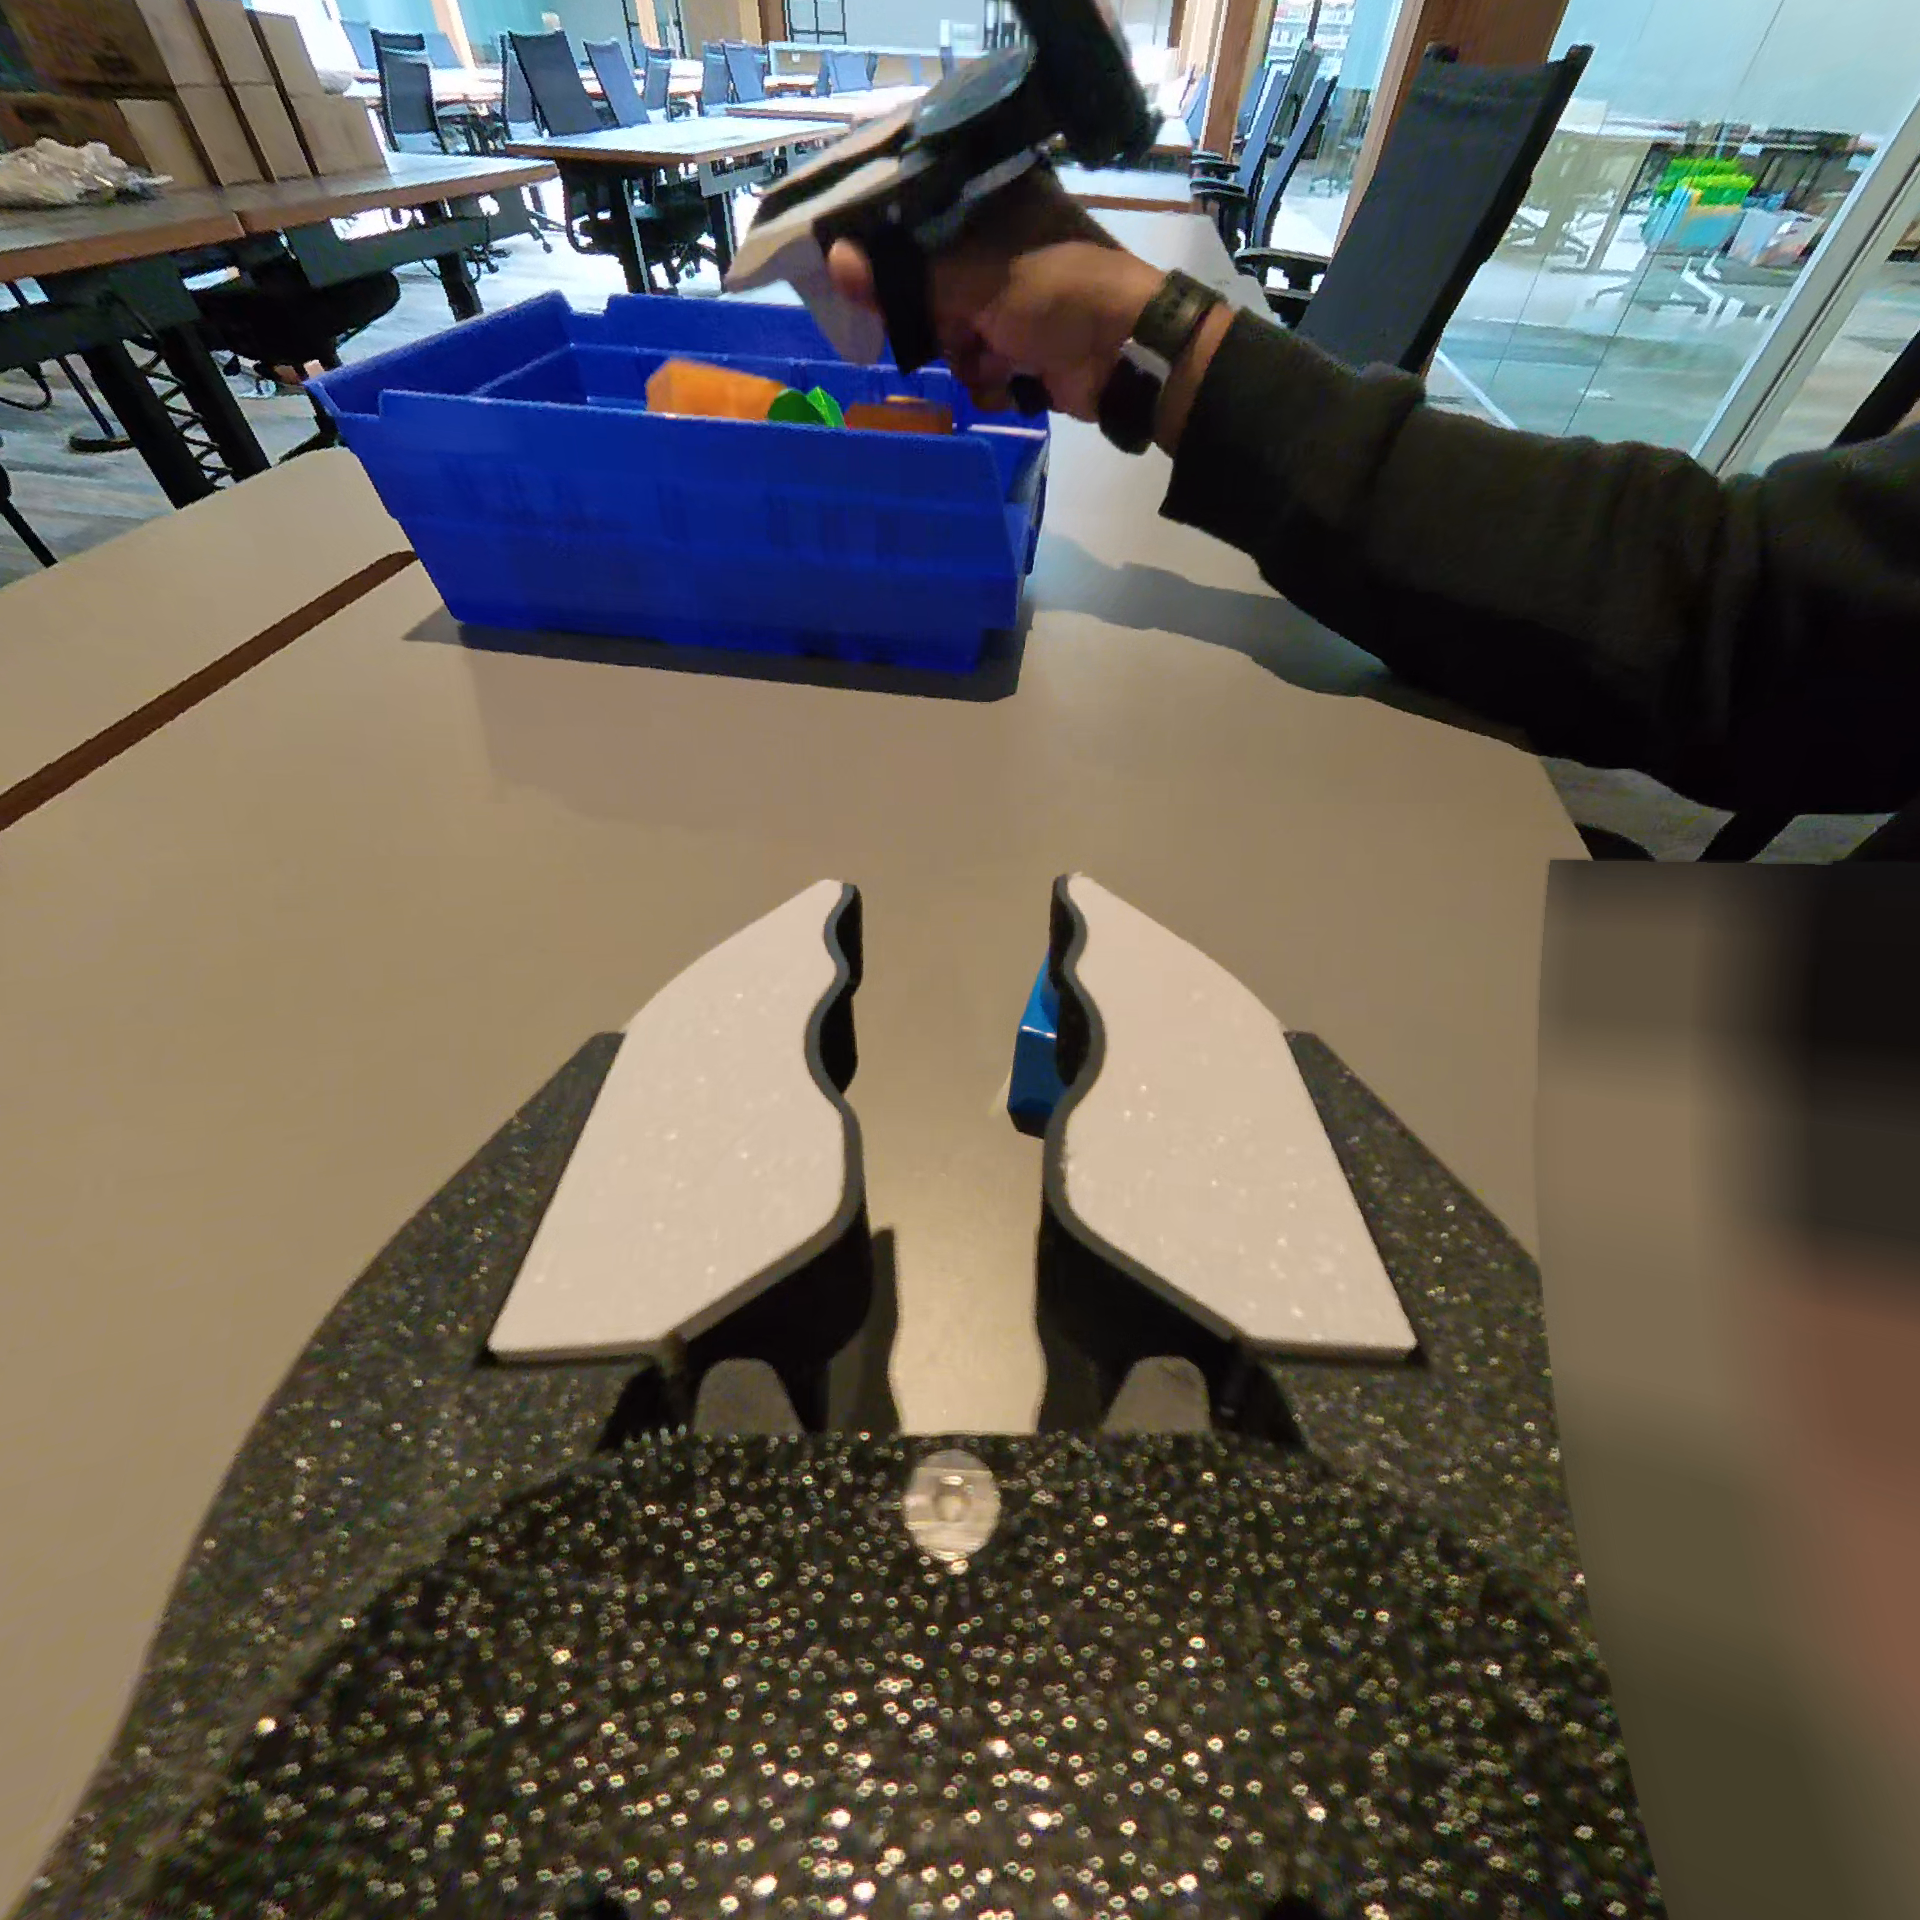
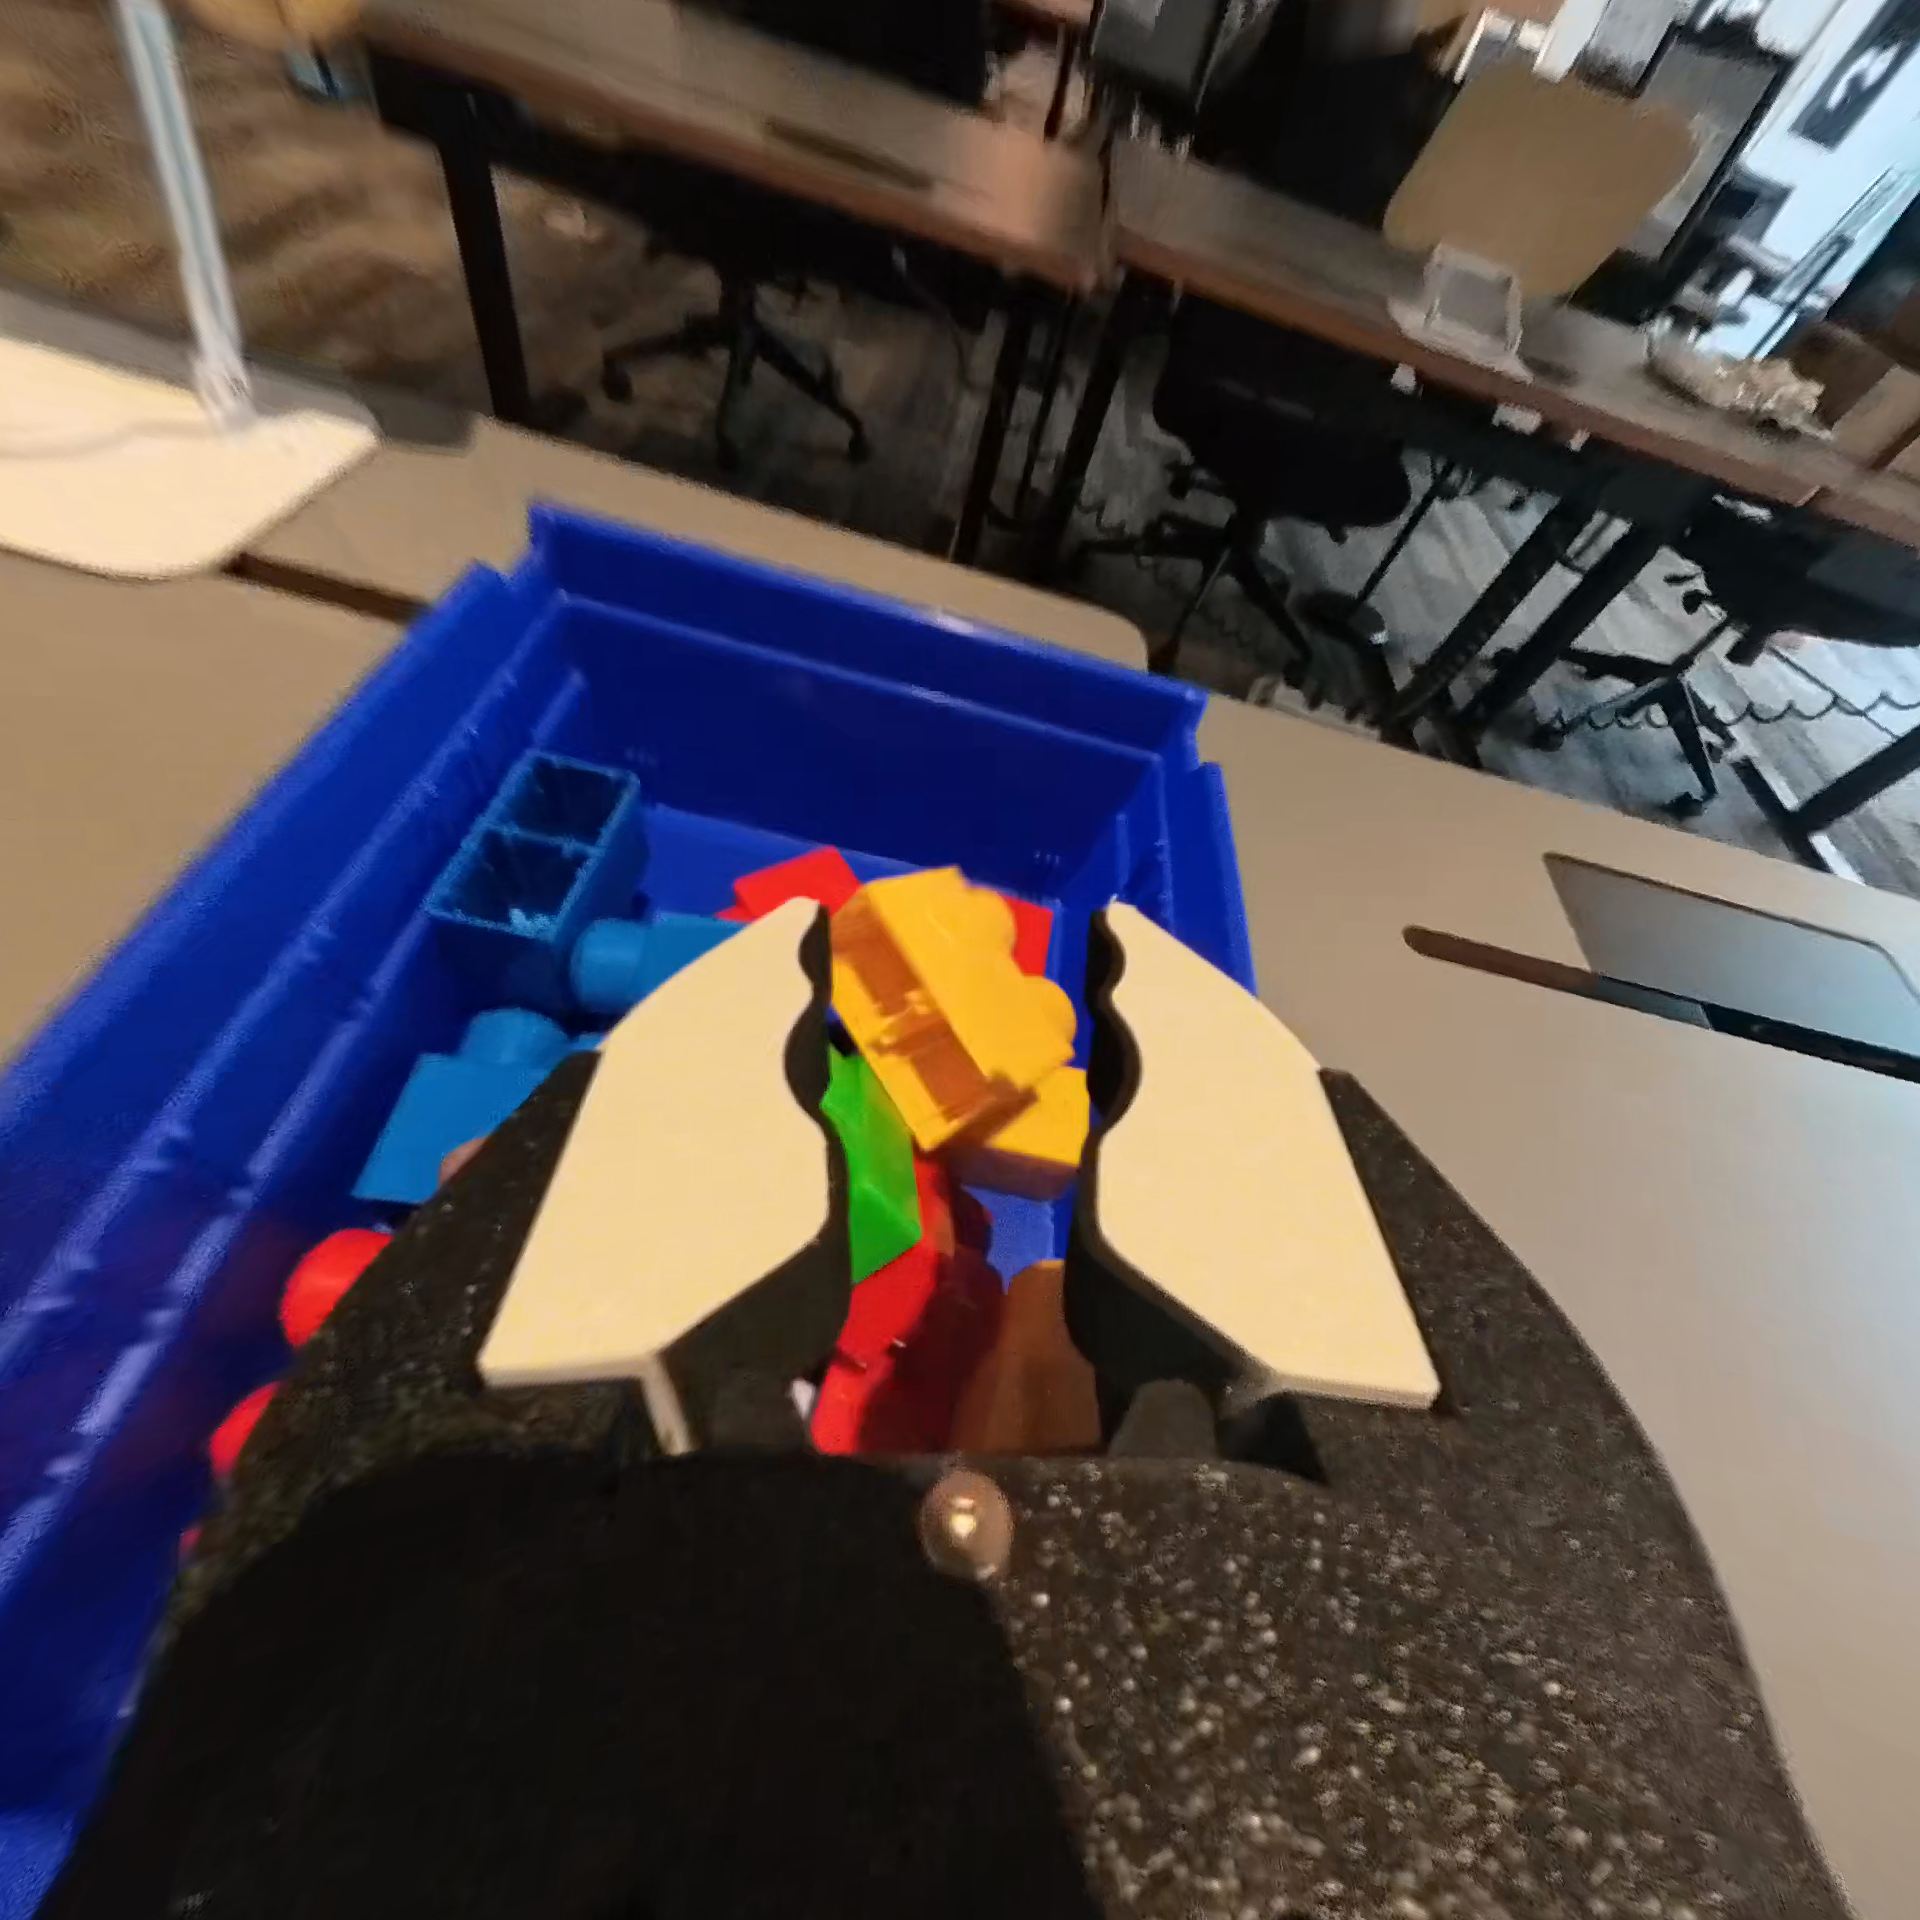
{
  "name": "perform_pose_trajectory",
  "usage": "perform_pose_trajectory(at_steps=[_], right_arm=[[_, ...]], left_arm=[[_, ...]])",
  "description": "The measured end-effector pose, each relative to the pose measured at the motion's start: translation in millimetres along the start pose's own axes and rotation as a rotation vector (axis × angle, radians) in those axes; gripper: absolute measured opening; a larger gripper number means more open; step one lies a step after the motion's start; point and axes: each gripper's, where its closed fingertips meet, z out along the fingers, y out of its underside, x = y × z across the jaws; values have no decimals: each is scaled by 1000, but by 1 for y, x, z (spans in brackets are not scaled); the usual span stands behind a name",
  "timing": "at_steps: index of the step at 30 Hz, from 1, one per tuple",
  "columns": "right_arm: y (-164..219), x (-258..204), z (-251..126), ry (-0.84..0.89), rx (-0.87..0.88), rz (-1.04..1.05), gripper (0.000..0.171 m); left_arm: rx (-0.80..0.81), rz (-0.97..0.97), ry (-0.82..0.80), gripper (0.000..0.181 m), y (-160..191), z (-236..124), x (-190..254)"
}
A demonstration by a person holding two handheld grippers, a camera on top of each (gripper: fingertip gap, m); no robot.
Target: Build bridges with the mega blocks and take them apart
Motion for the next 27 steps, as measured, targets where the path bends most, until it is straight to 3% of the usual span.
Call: perform_pose_trajectory(at_steps=[4, 7, 13, 17, 19, 23, 27], right_arm=[[-15, 3, -24, -54, 113, 149, 44], [-19, -19, -35, -171, 142, 142, 50], [-44, -171, -102, -578, 255, -405, 50], [-21, -291, -155, -947, 243, -573, 49], [8, -331, -160, -1046, 149, -639, 52], [65, -365, -139, -1062, -58, -733, 68], [73, -380, -136, -1125, -82, -641, 67]], left_arm=[[-3, 10, -3, 34, -1, -1, 1], [-12, 15, -2, 34, -1, 0, 2], [-77, -5, 80, 37, 11, 4, 9], [-197, 28, 187, 41, 32, 9, 26], [-276, 67, 164, 44, 46, 14, 25], [-299, 75, 147, 45, 50, 15, 23], [-266, 47, 112, 45, 43, 11, 14]])
